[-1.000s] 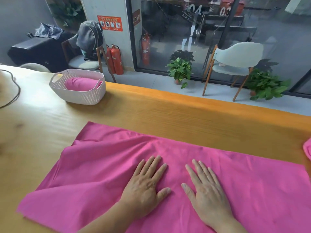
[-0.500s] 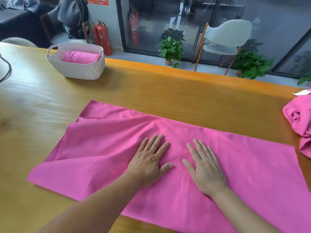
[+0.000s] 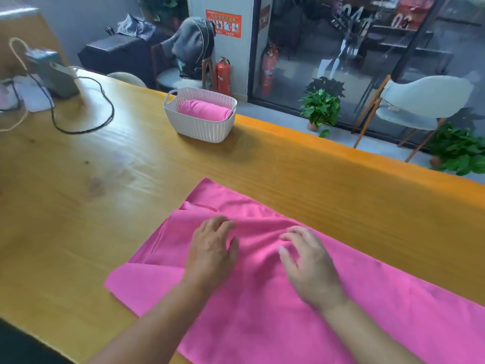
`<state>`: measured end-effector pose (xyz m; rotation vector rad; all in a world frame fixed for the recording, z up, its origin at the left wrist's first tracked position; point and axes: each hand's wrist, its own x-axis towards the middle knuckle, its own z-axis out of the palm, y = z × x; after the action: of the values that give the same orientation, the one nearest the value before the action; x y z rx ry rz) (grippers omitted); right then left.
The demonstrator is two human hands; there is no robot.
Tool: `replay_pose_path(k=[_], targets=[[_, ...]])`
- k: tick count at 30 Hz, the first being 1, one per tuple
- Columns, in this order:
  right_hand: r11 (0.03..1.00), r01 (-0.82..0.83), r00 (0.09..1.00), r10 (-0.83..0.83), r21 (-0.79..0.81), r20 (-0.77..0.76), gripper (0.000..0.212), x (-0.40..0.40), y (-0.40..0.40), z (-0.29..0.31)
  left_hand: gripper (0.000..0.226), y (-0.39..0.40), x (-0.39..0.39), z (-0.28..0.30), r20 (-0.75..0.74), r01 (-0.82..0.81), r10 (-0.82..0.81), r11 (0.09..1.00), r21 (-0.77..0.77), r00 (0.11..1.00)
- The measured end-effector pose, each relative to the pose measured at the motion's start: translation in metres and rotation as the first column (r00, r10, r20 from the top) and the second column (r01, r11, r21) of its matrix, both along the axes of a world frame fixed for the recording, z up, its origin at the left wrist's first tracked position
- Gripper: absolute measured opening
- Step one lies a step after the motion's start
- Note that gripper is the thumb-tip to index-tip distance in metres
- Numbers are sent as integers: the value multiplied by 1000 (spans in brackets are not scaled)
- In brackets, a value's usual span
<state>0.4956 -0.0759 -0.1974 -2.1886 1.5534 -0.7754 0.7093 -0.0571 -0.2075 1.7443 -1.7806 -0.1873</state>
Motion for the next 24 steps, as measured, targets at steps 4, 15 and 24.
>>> replay_pose_path(k=[4,15,24], targets=[[973,-191,981,185,132,57,25,106,-71,20,37,-8,65,-5,-76,-348,358,931,112,931],[802,-261,897,408,538,-172,9,198,-126,38,14,1,110,6,-346,-284,391,904,321,853],[679,-223,783,552,700,-286,16,196,-129,46,13,-3,128,21,-815,96,299,914,393,496]])
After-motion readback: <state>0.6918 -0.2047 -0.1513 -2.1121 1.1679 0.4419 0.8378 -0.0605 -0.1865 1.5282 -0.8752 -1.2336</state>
